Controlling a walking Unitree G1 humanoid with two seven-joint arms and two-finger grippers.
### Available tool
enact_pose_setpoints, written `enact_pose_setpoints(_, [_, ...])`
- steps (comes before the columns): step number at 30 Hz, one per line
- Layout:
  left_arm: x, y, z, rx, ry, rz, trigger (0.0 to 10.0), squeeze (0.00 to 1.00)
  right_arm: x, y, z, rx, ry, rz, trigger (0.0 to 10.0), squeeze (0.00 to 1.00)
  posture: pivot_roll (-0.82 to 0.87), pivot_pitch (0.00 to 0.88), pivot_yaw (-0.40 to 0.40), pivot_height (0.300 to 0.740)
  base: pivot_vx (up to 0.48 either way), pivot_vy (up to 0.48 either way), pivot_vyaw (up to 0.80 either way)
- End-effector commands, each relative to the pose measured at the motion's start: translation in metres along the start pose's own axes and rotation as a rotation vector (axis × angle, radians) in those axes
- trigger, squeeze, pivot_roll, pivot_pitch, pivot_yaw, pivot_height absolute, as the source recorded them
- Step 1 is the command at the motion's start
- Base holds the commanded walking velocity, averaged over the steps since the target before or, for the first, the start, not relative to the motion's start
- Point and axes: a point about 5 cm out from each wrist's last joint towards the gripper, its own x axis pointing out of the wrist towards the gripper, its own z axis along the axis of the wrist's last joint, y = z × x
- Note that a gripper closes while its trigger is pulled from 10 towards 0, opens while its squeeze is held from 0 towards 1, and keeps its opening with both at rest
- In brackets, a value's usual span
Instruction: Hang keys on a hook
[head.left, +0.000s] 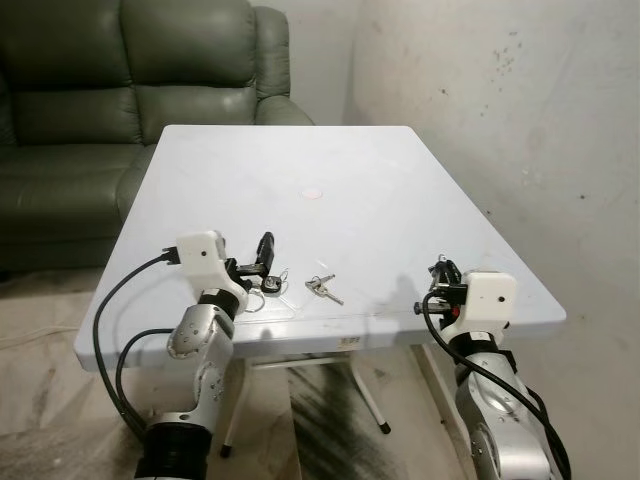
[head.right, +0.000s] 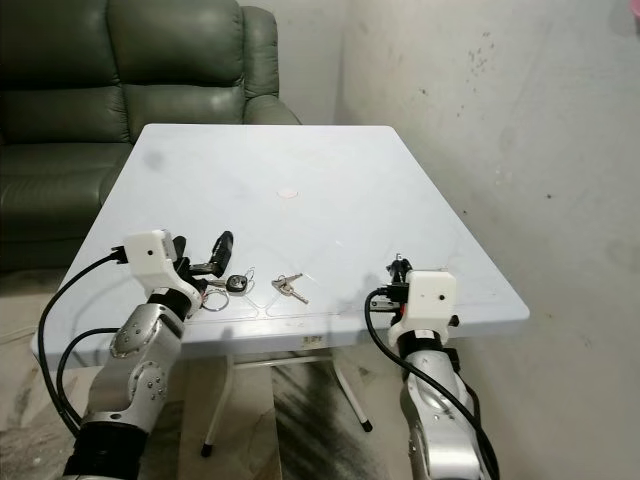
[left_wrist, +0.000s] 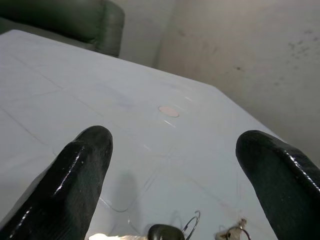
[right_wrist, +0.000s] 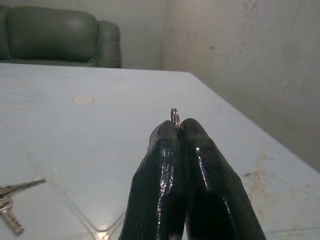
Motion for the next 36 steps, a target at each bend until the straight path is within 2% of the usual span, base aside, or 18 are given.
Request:
enact_pose_setpoints(1, [0.002,0.0011,0.0012,0.016,0.002,0.009,10.0,0.0,0.0014,0.0022,0.0008,0.007,-0.006,0.004,10.0,0.0,-0.06,0.0,-0.043,0.74,0.0,0.0,-0.76])
enact_pose_setpoints(21, [0.0063,-0.0015,0.0011,-0.029,0.02,0.006,10.0,0.0,0.0014,0.0054,0.0012,0.009,-0.008,0.009,10.0,0.0,-0.07,0.0,-0.039,0.74,0.0,0.0,-0.75])
enact_pose_setpoints(25, [0.0064,-0.0032,0.0003,-0.006,0.027,-0.008,10.0,0.0,0.0019,0.0056,0.0013,0.011,-0.008,0.01,10.0,0.0,-0.07,0.0,-0.04,0.74,0.0,0.0,-0.75])
enact_pose_setpoints(29, [0.0071,-0.0054,0.0,-0.017,0.033,-0.031,10.0,0.0,0.003,0.0059,0.0022,0.01,-0.01,0.011,10.0,0.0,-0.06,0.0,-0.04,0.74,0.0,0.0,-0.75])
enact_pose_setpoints(36, [0.008,-0.0021,0.0008,-0.008,0.045,-0.02,10.0,0.0,0.0041,0.0041,0.0031,0.009,-0.014,0.003,10.0,0.0,-0.06,0.0,-0.033,0.74,0.0,0.0,-0.75])
